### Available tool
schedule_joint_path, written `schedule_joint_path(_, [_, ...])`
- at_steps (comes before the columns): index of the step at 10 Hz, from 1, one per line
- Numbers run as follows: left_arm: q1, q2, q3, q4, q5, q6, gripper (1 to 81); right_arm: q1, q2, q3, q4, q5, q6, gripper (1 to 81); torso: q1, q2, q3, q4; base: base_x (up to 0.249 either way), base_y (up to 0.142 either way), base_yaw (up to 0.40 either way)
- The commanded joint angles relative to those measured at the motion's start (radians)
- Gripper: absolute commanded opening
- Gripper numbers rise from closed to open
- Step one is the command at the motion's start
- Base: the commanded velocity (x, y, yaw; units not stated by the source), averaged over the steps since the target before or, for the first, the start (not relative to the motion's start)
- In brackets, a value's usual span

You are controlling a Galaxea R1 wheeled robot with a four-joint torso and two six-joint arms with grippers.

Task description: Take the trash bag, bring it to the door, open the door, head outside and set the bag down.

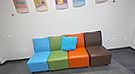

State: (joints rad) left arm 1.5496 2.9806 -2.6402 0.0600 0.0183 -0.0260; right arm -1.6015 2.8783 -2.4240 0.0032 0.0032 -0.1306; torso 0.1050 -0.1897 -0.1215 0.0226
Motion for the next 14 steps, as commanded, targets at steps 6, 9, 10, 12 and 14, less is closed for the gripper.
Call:
schedule_joint_path(6, [-0.036,-0.002,0.000,0.004,0.060,0.004,81.1,0.025,-0.005,0.005,-0.012,-0.054,-0.006,81.1,0.000,0.000,0.000,0.000,0.136,0.000,0.000])
schedule_joint_path(9, [-0.036,0.000,0.000,0.006,0.060,0.004,81.1,0.027,-0.005,0.002,-0.015,-0.054,-0.006,81.1,0.000,0.000,0.000,0.000,0.136,0.000,0.000])
schedule_joint_path(10, [-0.036,0.003,0.000,0.007,0.060,0.004,81.1,0.028,-0.002,0.002,-0.015,-0.054,-0.006,81.1,0.000,0.000,0.000,0.000,0.136,0.000,0.000])
schedule_joint_path(12, [-0.036,0.002,0.000,0.006,0.060,0.004,81.1,0.031,0.002,0.002,-0.015,-0.060,-0.006,81.1,0.000,0.000,0.000,0.000,0.136,0.000,0.000])
schedule_joint_path(14, [-0.036,0.003,0.000,0.007,0.060,0.004,81.1,0.031,0.002,0.001,-0.015,-0.058,-0.006,81.1,0.000,0.000,0.000,0.000,0.136,0.000,0.000])
